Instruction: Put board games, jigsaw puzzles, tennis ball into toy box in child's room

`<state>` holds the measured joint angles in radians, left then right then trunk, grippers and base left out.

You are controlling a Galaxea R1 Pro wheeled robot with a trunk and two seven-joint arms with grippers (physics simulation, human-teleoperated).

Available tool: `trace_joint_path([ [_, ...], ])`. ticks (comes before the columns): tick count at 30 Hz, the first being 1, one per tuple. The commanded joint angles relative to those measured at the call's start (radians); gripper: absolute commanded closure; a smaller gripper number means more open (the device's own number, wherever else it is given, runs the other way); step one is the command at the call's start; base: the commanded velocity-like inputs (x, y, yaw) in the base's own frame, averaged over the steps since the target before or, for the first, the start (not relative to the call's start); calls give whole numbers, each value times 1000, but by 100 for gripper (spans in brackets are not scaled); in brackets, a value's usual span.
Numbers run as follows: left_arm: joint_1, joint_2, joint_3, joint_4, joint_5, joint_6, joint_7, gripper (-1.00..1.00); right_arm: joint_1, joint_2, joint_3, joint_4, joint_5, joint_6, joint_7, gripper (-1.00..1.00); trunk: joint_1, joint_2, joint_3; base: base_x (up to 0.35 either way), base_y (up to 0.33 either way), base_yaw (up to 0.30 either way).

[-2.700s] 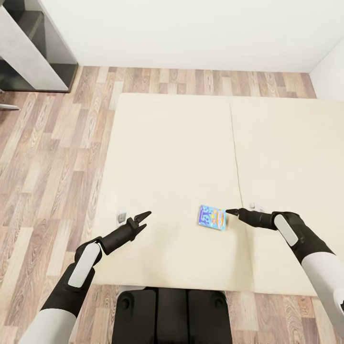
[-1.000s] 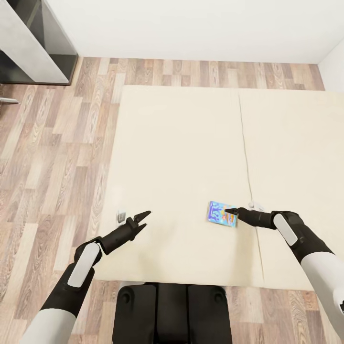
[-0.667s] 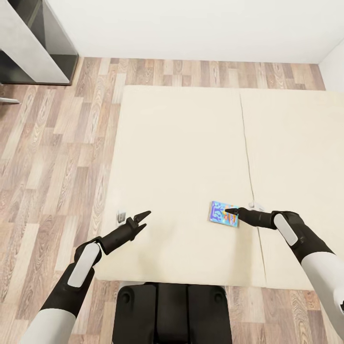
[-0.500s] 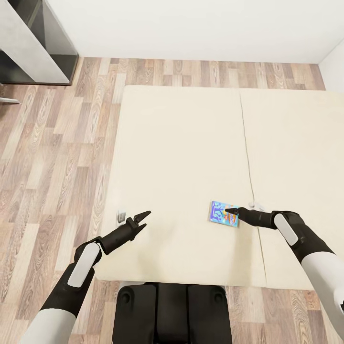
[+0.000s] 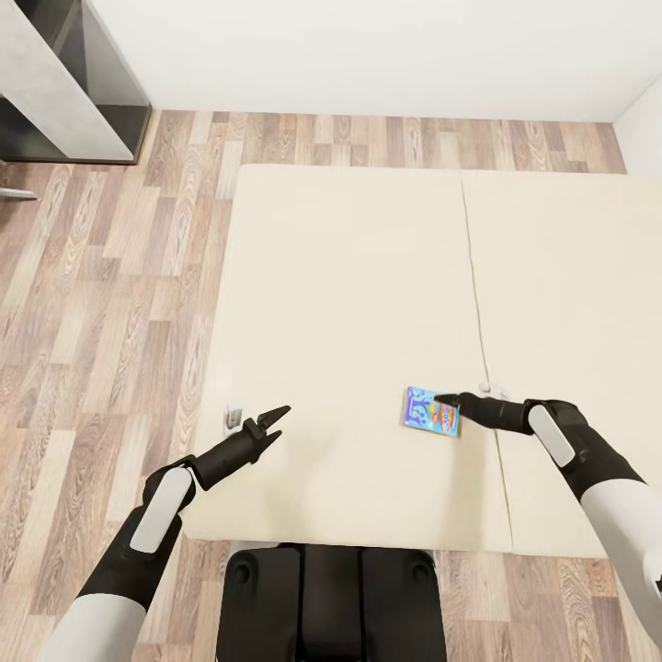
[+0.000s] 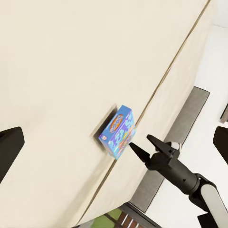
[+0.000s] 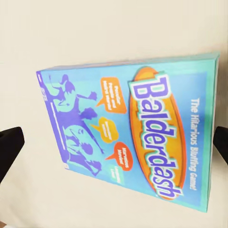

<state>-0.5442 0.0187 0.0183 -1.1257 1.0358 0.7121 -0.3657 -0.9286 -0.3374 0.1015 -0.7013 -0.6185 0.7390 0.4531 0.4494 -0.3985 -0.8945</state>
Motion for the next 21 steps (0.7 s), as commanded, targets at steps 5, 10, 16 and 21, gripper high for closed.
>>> trace_joint_path([
  [5, 0, 0, 2, 0, 3, 7, -1, -100, -7, -1, 2, 0, 0, 1, -4, -100, 1, -2, -1, 0, 0, 0],
  [10, 0, 0, 2, 0, 3, 7, -1, -100, -12, 0, 2, 5, 0, -1, -8, -100, 1, -2, -1, 0, 0, 0],
  [16, 0, 0, 2, 0, 3, 7, -1, -100, -14, 0, 0, 12, 0, -20, -11, -100, 1, -2, -1, 0, 0, 0],
  [21, 0, 0, 2, 0, 3, 7, -2, -100, -14, 1, -1, 15, 0, -38, -12, -100, 1, -2, -1, 0, 0, 0],
])
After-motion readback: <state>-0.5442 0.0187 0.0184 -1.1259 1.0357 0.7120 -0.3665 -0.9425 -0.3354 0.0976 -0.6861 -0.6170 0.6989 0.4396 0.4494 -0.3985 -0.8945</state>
